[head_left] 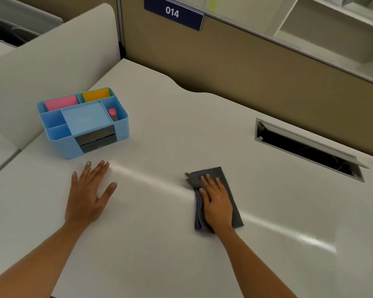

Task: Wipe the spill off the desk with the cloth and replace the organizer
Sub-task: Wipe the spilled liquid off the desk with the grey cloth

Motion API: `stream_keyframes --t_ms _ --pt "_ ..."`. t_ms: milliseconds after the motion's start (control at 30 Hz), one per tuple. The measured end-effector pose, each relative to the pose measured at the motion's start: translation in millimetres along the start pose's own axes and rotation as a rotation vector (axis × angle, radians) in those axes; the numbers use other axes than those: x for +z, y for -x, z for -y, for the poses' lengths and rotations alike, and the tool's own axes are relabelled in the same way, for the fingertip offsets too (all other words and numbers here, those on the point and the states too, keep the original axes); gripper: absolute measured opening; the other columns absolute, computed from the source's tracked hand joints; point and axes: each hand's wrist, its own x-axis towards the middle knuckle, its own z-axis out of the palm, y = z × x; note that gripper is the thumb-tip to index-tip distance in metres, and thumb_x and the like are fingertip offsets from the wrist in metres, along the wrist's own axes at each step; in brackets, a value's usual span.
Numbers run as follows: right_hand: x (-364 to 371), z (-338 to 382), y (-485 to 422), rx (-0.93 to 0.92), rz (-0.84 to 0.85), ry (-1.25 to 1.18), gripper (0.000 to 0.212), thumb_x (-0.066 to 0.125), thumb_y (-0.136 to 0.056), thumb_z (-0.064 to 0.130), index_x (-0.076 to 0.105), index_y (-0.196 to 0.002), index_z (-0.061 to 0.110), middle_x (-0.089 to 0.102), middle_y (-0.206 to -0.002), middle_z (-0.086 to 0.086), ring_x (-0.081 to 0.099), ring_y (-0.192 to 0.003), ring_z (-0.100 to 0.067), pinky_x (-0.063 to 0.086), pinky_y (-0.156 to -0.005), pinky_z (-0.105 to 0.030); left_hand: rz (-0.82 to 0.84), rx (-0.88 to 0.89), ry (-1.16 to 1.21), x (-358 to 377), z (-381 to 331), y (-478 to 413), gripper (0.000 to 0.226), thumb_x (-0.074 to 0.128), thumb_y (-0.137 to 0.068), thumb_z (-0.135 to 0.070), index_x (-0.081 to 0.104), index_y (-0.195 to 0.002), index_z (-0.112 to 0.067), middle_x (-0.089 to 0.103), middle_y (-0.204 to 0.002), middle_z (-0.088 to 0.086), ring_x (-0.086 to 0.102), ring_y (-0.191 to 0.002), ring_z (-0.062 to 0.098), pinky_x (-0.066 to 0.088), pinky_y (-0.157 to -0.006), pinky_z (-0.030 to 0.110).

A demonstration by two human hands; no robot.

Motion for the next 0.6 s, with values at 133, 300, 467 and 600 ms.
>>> stream_keyframes --t_ms 133,300,467,600 --pt "-22 -31 -23 0.344 -0.134 -0.051 0.044 0.038 -0.104 0.035 0.040 -0.147 0.027 0.036 -0.156 0.009 0.022 -0.148 -0.018 0.026 -0.116 -0.036 -0.004 0.002 0.001 1 1 1 0.080 0.015 -0.089 -0.071 0.030 -0.149 -0.021 0.029 -0.157 0.001 0.011 -0.149 0.021 0.000 -0.119 0.050" --pt "-28 -44 6 0.438 -0.227 -0.113 0.043 0.040 -0.104 0.031 0.043 -0.146 0.023 0.038 -0.155 0.004 0.021 -0.148 -0.022 0.021 -0.119 -0.047 0.001 0.010 0.008 1 1 0 0.078 0.016 -0.089 -0.070 0.031 -0.149 -0.021 0.030 -0.157 0.002 0.012 -0.149 0.022 0.000 -0.119 0.051" --pt "-14 -30 72 0.256 -0.093 -0.161 0.042 0.046 -0.102 0.036 0.044 -0.143 0.035 0.035 -0.153 0.015 0.018 -0.148 -0.014 0.014 -0.122 -0.035 0.023 0.049 0.002 0 1 1 0.078 0.016 -0.089 -0.070 0.030 -0.149 -0.022 0.029 -0.157 0.001 0.011 -0.149 0.022 0.000 -0.119 0.051" --pt "2 14 113 -0.176 0.075 -0.091 0.042 0.053 -0.099 0.029 0.051 -0.141 0.027 0.043 -0.148 0.013 0.029 -0.145 -0.017 0.015 -0.121 -0.032 0.028 0.057 0.007 0 2 1 0.078 0.015 -0.089 -0.070 0.030 -0.149 -0.022 0.029 -0.158 0.000 0.011 -0.149 0.022 0.000 -0.119 0.051"
